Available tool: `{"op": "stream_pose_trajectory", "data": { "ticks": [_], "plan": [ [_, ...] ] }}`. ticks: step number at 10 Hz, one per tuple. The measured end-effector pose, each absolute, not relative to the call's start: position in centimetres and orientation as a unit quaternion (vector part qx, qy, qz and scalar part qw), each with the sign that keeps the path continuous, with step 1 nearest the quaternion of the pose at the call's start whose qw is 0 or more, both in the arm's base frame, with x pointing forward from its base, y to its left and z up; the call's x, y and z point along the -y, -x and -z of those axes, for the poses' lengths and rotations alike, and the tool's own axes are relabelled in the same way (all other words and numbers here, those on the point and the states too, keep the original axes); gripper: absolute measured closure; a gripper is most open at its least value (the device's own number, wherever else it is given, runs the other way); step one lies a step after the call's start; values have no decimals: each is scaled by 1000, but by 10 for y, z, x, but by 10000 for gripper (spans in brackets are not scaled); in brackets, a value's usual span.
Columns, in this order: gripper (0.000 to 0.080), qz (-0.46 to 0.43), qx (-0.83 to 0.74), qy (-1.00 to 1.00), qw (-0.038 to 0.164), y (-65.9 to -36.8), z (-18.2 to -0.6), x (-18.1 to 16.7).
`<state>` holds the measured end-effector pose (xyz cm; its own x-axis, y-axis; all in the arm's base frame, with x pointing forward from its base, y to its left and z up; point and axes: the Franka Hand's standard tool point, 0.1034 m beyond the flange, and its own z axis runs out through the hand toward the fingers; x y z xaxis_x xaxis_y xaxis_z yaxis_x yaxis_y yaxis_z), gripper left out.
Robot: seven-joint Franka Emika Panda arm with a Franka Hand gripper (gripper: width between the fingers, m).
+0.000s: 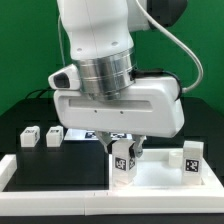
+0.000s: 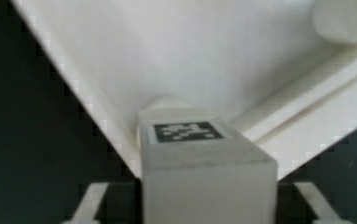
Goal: Assemble square table
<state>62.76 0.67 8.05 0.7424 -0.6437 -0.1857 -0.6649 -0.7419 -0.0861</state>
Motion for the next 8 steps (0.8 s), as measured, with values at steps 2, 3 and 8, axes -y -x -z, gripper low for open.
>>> {"op": "stream_pose_trajectory", "data": {
  "ticks": [2,3,8],
  "plan": [
    [497,-88,-464,878,75,-621,-75,-14],
    [503,-90,-511,851,79,-622,-74,-13],
    [503,-75,-527,842,90,-625,-72,-12]
  ]
}}
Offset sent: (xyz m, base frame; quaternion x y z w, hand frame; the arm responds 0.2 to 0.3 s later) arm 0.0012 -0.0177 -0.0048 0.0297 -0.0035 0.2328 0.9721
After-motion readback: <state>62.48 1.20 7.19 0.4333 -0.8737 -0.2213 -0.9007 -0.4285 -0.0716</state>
